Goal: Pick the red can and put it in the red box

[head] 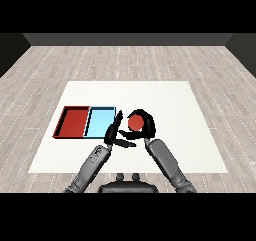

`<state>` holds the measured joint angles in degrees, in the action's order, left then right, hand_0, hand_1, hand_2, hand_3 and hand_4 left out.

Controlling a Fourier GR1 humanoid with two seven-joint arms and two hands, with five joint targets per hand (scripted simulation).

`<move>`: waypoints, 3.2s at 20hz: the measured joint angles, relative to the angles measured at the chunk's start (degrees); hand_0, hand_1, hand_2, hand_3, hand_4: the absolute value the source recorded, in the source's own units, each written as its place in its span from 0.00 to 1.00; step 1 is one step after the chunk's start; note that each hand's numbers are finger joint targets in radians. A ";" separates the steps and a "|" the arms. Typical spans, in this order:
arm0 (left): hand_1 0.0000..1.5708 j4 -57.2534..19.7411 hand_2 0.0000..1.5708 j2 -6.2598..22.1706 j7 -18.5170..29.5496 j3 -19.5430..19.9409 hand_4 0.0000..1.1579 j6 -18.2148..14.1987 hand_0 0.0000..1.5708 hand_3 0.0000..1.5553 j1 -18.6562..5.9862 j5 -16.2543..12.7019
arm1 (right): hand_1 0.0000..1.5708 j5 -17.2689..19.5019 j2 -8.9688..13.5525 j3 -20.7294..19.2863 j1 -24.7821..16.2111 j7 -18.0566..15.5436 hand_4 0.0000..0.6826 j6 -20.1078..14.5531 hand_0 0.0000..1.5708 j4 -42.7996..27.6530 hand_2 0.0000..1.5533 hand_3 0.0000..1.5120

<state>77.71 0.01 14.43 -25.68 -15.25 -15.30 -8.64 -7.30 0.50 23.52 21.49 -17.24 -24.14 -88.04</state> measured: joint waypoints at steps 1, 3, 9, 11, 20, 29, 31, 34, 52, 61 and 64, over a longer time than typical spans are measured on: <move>0.00 -0.62 0.00 0.00 -0.27 0.05 0.00 -0.10 0.00 0.00 -1.02 -0.59 | 0.93 0.02 -0.10 0.24 -0.33 0.41 0.98 -0.23 0.93 -0.90 0.93 0.92; 0.00 -1.04 0.00 0.00 0.62 -0.84 0.00 -0.33 0.00 0.00 -0.87 -1.28 | 0.92 -0.66 -0.24 1.93 -0.95 -0.93 0.96 -1.29 0.92 -0.62 0.92 0.92; 0.00 -4.53 0.00 0.00 3.21 -2.69 0.00 -1.14 0.00 0.00 -3.22 -4.54 | 0.96 -4.49 -0.42 4.68 0.16 -2.63 0.97 -2.65 0.96 0.87 0.94 0.94; 0.00 -3.53 0.00 0.23 2.37 -3.13 0.00 -1.47 0.00 0.00 -3.13 -4.88 | 0.96 -5.19 -0.40 4.52 1.88 -2.24 0.96 -3.03 0.96 1.30 0.93 0.94; 0.00 -6.16 0.00 1.09 1.64 -4.08 0.00 -2.41 0.00 0.00 -6.00 -8.27 | 0.96 -6.47 0.04 5.94 2.92 -2.79 0.94 -4.49 0.96 1.08 0.94 0.93; 1.00 -7.99 0.99 0.78 4.81 -5.84 0.97 -12.29 1.00 0.95 -6.06 -12.49 | 0.95 -7.09 0.06 8.19 3.50 -3.82 0.96 -6.78 0.95 2.63 0.93 0.92; 1.00 -9.01 1.00 1.12 5.56 -6.98 0.96 -14.76 1.00 0.95 -7.01 -13.71 | 0.95 -7.69 0.21 8.35 3.98 -4.32 0.95 -6.88 0.95 3.43 0.93 0.92; 1.00 -9.13 0.99 1.03 6.38 -6.39 0.97 -15.22 1.00 0.95 -6.48 -13.64 | 0.94 -7.55 0.17 8.99 4.19 -3.22 0.94 -7.43 0.94 3.20 0.93 0.92; 1.00 -8.97 1.00 0.66 13.07 -5.01 0.98 -17.91 1.00 0.97 -5.89 -13.55 | 0.00 -3.72 -0.11 8.78 3.06 4.04 0.00 -6.66 0.00 1.42 0.00 0.00; 1.00 -8.45 1.00 0.51 12.50 -4.12 0.98 -19.08 1.00 0.95 -5.68 -11.09 | 0.00 -3.50 -0.43 7.79 1.90 3.64 0.00 -5.87 0.00 2.37 0.00 0.00; 1.00 -7.78 1.00 0.55 11.89 -4.04 0.98 -19.44 1.00 0.95 -5.36 -10.70 | 0.00 -4.45 -0.28 6.55 2.50 3.30 0.00 -5.12 0.00 3.05 0.00 0.00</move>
<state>69.93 0.56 26.33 -29.72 -34.68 -20.66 -19.34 -11.75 0.21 30.07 23.99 -13.93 -29.26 -84.99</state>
